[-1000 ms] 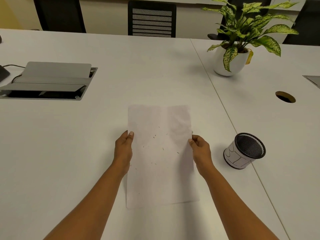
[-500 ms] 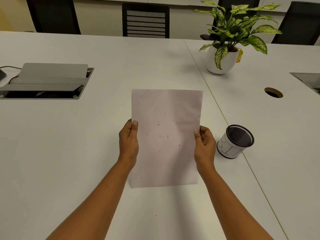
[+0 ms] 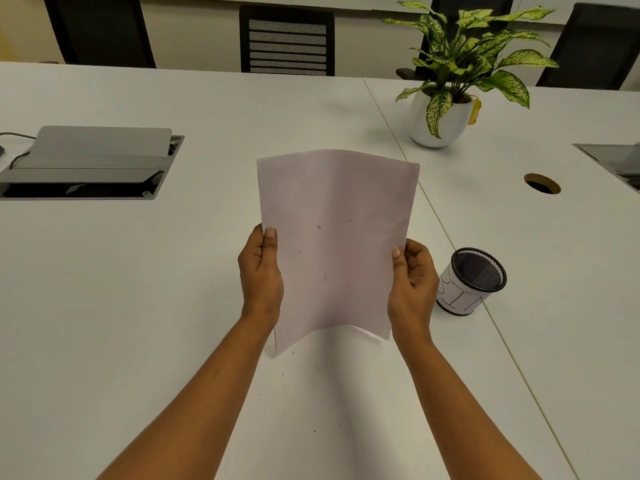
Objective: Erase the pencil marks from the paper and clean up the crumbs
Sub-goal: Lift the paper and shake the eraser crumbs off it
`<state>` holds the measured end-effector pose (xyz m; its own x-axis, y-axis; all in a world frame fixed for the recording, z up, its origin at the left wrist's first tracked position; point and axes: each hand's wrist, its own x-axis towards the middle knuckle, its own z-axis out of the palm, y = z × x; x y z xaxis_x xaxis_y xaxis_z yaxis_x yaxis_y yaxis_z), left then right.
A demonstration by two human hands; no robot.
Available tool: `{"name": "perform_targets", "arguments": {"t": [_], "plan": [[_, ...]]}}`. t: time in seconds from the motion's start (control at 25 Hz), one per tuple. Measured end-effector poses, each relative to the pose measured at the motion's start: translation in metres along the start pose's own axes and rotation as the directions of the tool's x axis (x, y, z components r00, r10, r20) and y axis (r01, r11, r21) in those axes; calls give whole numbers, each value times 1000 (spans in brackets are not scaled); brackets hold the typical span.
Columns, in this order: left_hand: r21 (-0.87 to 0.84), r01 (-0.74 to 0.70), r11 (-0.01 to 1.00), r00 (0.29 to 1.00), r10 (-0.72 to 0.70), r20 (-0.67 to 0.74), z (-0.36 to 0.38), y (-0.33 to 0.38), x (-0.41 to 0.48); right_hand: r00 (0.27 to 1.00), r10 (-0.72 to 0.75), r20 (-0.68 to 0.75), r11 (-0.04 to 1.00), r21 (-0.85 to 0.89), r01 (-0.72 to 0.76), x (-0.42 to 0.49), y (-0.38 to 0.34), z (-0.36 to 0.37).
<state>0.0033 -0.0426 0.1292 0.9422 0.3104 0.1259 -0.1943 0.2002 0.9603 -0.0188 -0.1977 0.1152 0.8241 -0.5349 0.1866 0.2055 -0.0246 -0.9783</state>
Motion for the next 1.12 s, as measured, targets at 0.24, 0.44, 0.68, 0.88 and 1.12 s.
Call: {"name": "perform_targets", "arguments": {"t": [0.24,0.44,0.68,0.88,1.12], "plan": [[-7,-36,999,999,36,-12,5,2,-3,999,-42,-23,999,32,43,-5,-1,3],[6,-53,999,999,53,6,9,3,-3,999,-49,-5,998,34,49,-4,0,2],[8,-37,999,999,37,-25,7,-4,-6,998,-59,13,998,34,59,-4,1,-2],[26,-21,999,1000,21,-6,7,-8,-8,999,-16,49,1000,-10,17,-6,8,1],[44,-1,999,1000,2,-21,4,-9,-5,998,-6,64,999,-42,9,-8,11,4]]}}
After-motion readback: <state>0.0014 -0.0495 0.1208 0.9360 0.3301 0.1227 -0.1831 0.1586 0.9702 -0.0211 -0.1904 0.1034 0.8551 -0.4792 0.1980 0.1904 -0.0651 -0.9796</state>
